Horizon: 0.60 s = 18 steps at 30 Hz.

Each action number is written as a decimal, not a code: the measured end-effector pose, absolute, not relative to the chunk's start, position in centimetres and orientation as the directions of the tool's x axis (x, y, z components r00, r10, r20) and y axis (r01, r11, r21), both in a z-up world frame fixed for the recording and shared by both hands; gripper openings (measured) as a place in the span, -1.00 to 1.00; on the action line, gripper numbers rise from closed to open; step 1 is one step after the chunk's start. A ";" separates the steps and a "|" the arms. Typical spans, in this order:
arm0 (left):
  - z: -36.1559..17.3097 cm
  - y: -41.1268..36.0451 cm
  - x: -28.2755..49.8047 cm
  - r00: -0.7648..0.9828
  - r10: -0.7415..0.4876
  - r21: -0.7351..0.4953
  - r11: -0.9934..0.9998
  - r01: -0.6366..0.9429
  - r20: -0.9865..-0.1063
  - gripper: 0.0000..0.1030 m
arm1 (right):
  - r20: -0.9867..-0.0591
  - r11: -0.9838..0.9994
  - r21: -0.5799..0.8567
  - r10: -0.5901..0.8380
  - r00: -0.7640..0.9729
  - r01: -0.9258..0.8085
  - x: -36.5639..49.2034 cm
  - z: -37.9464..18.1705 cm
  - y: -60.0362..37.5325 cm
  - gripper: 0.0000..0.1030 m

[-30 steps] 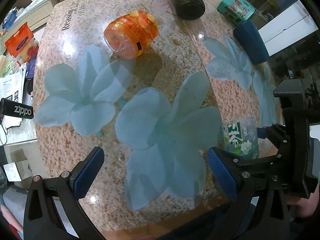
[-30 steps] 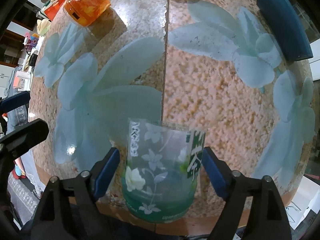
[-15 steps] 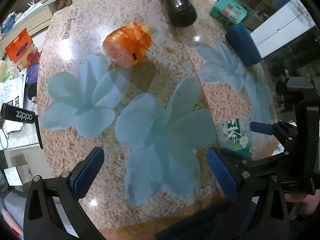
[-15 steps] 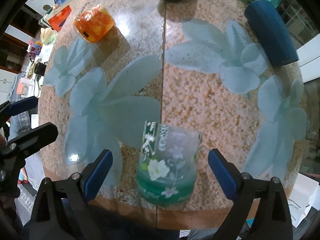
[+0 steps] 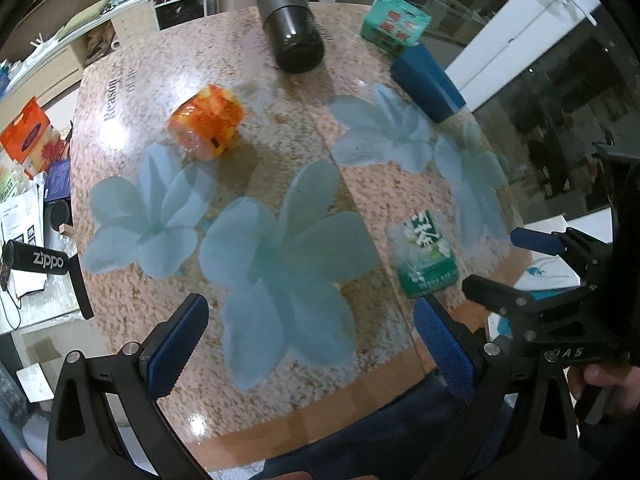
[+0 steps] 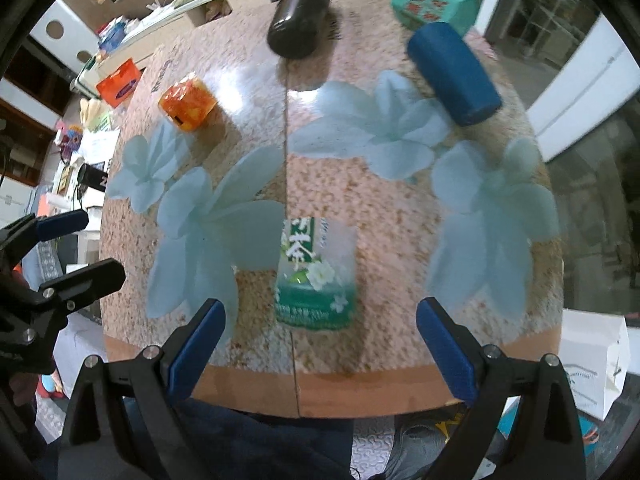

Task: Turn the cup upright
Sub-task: 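Lift the cup with the right gripper and carry it toward the left gripper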

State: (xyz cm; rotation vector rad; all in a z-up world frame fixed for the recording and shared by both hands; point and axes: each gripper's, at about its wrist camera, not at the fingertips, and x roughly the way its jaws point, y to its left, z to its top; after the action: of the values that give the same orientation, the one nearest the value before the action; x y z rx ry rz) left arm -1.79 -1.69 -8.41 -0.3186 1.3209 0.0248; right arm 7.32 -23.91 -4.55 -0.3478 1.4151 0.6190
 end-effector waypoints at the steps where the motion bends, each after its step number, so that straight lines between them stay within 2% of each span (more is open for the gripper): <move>1: -8.3 -1.9 -1.8 0.252 -0.164 -0.216 0.957 -0.192 -0.954 1.00 | -0.980 0.802 0.138 0.195 0.037 -0.581 7.5 -4.5 -23.9 0.88; 12: -6.9 -5.4 -0.1 0.229 -0.220 -0.263 0.949 -0.173 -0.948 1.00 | -0.973 0.816 0.153 0.222 0.058 -0.557 8.3 -2.4 -26.7 0.88; 18: -6.8 -7.7 2.2 0.204 -0.233 -0.277 0.936 -0.218 -0.951 1.00 | -0.969 0.801 0.158 0.237 0.063 -0.578 10.1 -1.3 -28.1 0.88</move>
State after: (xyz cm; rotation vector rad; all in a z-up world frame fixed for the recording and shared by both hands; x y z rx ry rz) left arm 2.23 -7.70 -6.85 -0.3899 1.3760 -0.0115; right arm 10.09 -28.14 -1.26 -0.3030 1.3777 0.6300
